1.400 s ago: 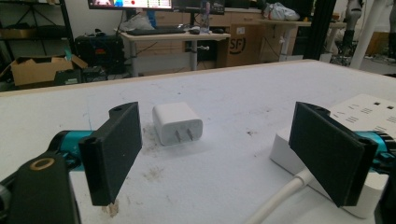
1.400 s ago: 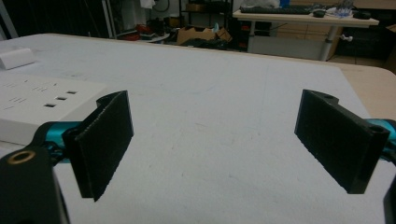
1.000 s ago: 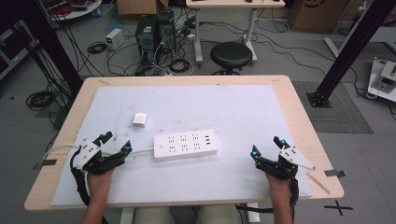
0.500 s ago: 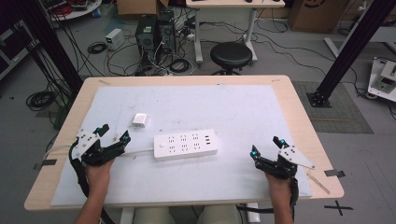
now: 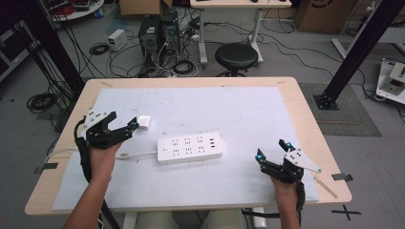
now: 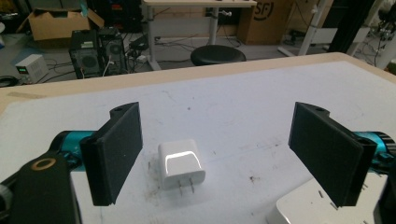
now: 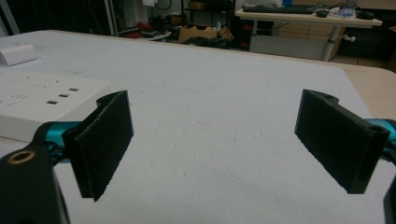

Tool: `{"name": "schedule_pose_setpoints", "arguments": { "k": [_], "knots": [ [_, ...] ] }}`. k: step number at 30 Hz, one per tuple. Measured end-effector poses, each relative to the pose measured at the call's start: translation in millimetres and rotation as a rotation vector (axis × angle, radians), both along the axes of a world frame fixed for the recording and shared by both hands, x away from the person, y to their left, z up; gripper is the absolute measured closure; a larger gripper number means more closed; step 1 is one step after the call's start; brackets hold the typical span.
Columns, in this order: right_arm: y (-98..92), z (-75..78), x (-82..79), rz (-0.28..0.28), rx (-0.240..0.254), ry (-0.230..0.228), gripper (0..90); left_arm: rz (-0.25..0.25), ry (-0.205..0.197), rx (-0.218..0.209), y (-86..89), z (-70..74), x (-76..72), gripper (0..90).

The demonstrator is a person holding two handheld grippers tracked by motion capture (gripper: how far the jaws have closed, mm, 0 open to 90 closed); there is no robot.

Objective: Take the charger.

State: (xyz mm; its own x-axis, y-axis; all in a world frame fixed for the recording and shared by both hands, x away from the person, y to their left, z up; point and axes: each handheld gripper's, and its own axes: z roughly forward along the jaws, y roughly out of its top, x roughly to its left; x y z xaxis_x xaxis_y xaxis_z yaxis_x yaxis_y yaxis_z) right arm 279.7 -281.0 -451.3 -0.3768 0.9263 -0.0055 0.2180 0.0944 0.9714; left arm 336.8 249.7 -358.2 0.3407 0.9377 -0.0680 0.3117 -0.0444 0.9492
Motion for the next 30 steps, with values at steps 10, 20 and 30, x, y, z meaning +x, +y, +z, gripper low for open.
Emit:
{"name": "schedule_pose_setpoints", "arguments": {
  "k": [10,20,30],
  "knots": [
    [0.6,0.1,0.6,0.0,-0.006,0.007,11.7,0.041,0.082,0.029,-9.2,4.6,27.6,17.6],
    [1.2,0.3,0.8,0.001,-0.01,0.011,11.7,0.081,0.192,0.057,-12.7,-11.5,51.3,17.6],
    [1.3,0.2,0.9,0.001,-0.01,0.012,11.7,0.134,0.298,0.086,-17.9,-34.7,74.6,17.6]
  ]
}}
